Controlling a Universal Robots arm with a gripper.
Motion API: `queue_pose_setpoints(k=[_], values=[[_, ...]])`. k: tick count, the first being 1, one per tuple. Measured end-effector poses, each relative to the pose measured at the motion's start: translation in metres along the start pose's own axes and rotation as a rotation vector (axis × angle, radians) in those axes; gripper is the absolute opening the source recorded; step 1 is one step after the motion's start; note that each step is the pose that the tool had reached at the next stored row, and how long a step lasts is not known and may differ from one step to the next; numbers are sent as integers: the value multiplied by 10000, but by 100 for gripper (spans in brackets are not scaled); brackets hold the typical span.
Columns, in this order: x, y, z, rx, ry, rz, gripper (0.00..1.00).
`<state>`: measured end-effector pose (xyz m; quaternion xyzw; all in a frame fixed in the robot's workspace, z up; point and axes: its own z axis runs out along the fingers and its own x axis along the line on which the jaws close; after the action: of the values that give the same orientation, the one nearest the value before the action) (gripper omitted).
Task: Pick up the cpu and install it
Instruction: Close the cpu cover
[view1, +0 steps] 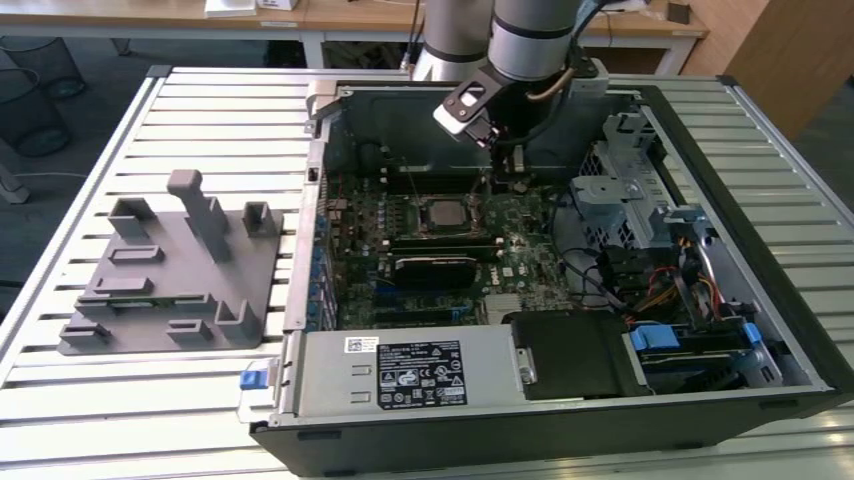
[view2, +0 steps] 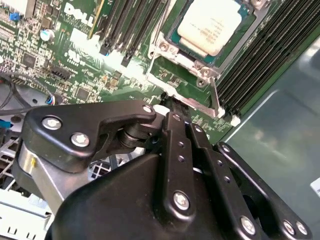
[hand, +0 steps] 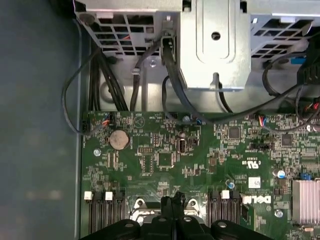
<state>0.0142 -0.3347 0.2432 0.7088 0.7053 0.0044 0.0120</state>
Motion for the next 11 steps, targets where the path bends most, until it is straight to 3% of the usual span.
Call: queue_pose_setpoints(k=[11], values=[[5,-94,46,0,-1,0,11]])
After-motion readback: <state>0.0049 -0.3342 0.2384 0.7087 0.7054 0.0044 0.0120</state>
